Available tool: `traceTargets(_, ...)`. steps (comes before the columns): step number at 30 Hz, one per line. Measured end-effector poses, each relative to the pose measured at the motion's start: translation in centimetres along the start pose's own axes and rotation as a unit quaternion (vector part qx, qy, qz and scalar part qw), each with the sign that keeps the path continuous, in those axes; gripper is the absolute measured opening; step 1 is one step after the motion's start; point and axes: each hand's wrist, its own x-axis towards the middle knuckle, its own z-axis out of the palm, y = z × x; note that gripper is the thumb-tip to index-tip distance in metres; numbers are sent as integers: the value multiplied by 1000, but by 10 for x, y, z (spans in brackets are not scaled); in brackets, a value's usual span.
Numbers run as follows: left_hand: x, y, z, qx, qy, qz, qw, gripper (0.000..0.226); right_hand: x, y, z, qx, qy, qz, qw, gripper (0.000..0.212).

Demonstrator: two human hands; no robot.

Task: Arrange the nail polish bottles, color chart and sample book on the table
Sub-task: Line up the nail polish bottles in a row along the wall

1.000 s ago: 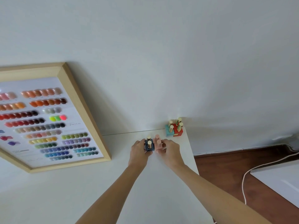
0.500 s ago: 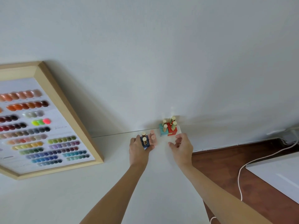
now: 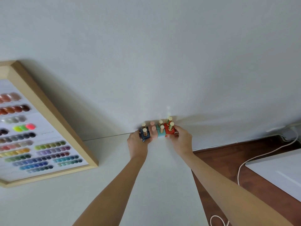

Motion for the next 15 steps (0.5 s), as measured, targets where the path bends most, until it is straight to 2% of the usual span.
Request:
traceTargets(5, -4, 0, 3, -64, 18, -9, 998, 23, 0, 3, 3, -11, 8, -8, 1000, 26)
traceTargets(10, -4, 0, -1, -56, 2, -11, 998, 28, 1, -2, -5, -12, -28, -1, 1000, 24)
traceTargets(15, -17, -3, -14, -9, -39, -34, 999, 66, -10, -5, -22, -39, -85, 15, 996, 26)
